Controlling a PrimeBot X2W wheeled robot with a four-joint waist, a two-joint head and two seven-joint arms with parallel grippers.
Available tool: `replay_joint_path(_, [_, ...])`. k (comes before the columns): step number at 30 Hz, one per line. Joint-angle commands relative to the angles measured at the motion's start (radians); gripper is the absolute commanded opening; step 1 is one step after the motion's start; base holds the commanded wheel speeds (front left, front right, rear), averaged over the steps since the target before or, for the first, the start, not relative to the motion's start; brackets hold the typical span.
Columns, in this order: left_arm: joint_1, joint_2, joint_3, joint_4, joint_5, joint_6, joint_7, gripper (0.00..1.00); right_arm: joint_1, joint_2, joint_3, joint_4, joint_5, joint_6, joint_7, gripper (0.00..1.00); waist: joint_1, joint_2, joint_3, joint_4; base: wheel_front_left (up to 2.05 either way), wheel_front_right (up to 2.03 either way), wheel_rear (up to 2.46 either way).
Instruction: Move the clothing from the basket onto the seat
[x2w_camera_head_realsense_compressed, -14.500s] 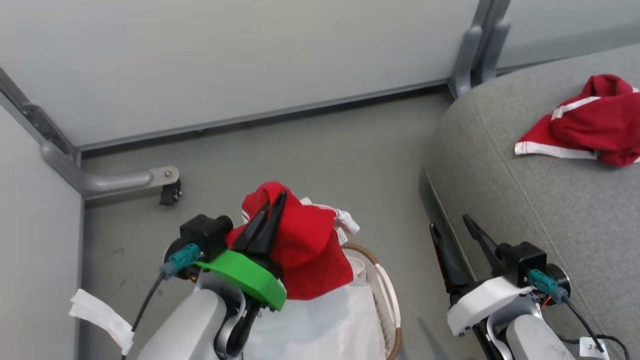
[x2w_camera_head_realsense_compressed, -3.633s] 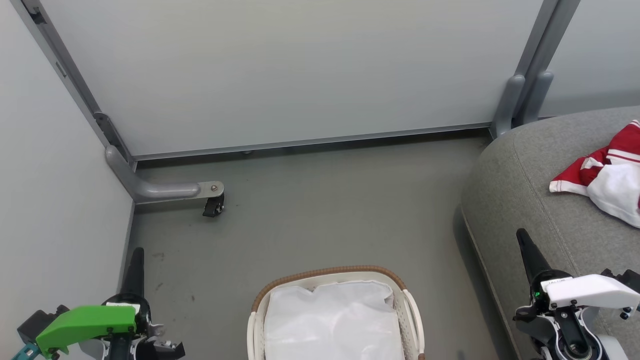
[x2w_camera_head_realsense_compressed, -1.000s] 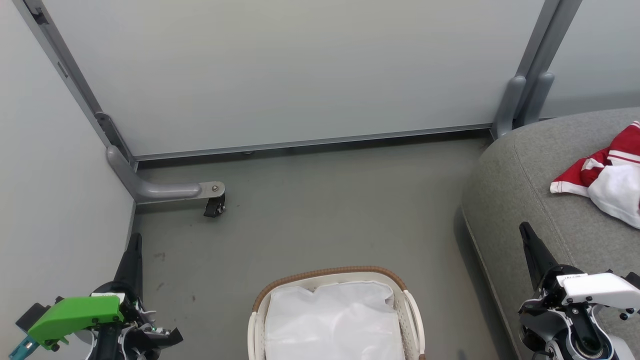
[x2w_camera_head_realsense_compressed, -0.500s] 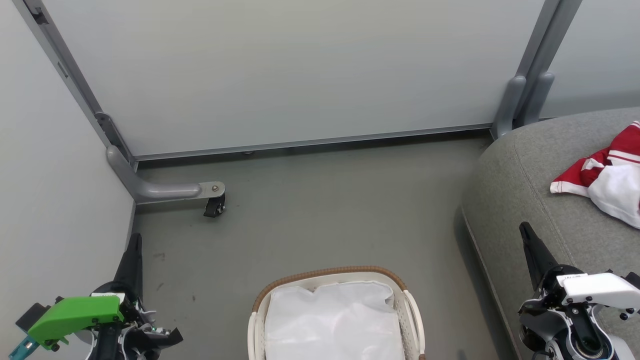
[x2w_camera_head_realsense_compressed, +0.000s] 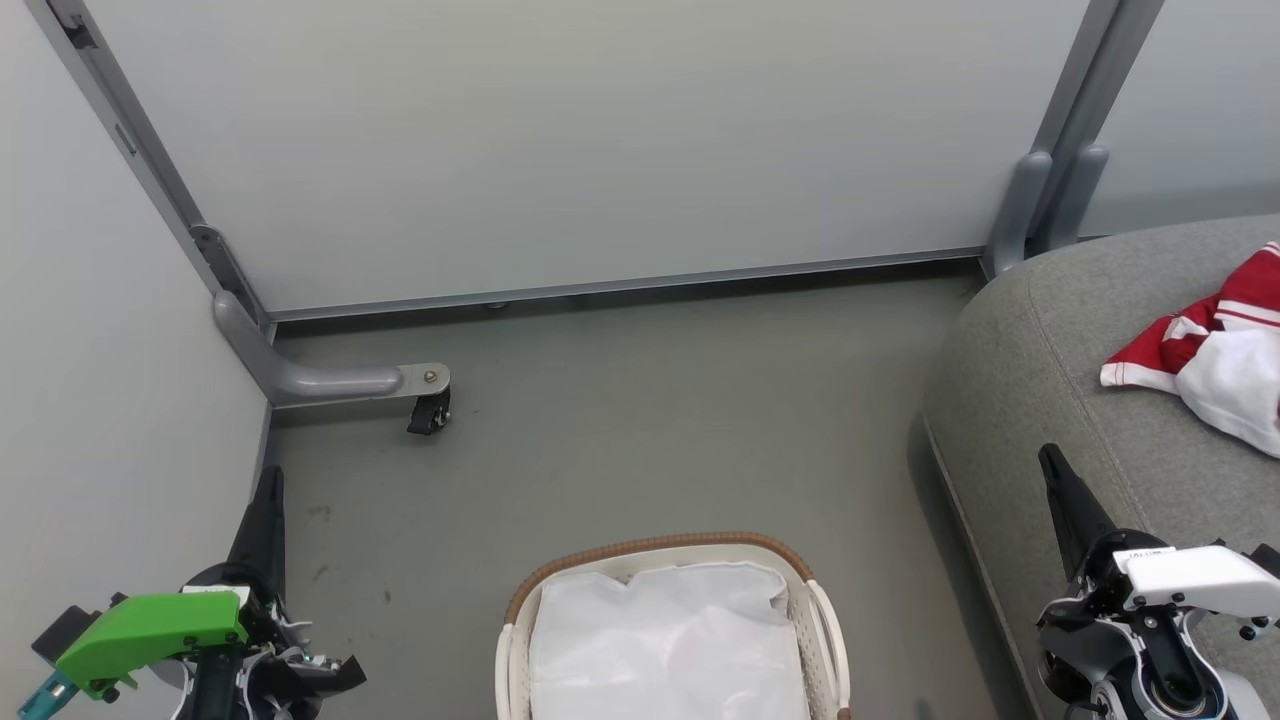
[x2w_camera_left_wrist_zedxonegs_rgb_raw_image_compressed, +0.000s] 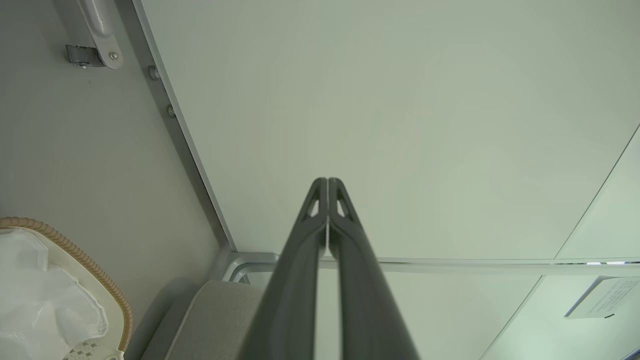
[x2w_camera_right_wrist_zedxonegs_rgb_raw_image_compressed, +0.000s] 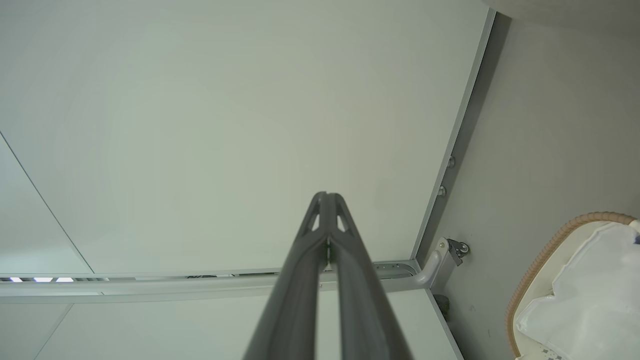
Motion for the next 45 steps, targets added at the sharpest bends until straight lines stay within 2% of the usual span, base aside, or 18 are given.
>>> replay_joint_path(1, [-0.009, 0.007, 0.002, -0.001, -0.003, -0.004, 0.003, 0.0, 0.003, -0.006, -0.002, -0.003, 0.003, 0.0, 0.001, 0.0, 0.0, -0.0001, 0.0, 0.0, 0.0, 0.0, 0.0])
replay_joint_path(45, [-0.009, 0.007, 0.002, -0.001, -0.003, -0.004, 0.003, 0.0, 0.003, -0.006, -0.001, -0.003, 0.004, 0.0, 0.001, 0.0, 0.0, -0.0001, 0.0, 0.0, 0.0, 0.0, 0.0])
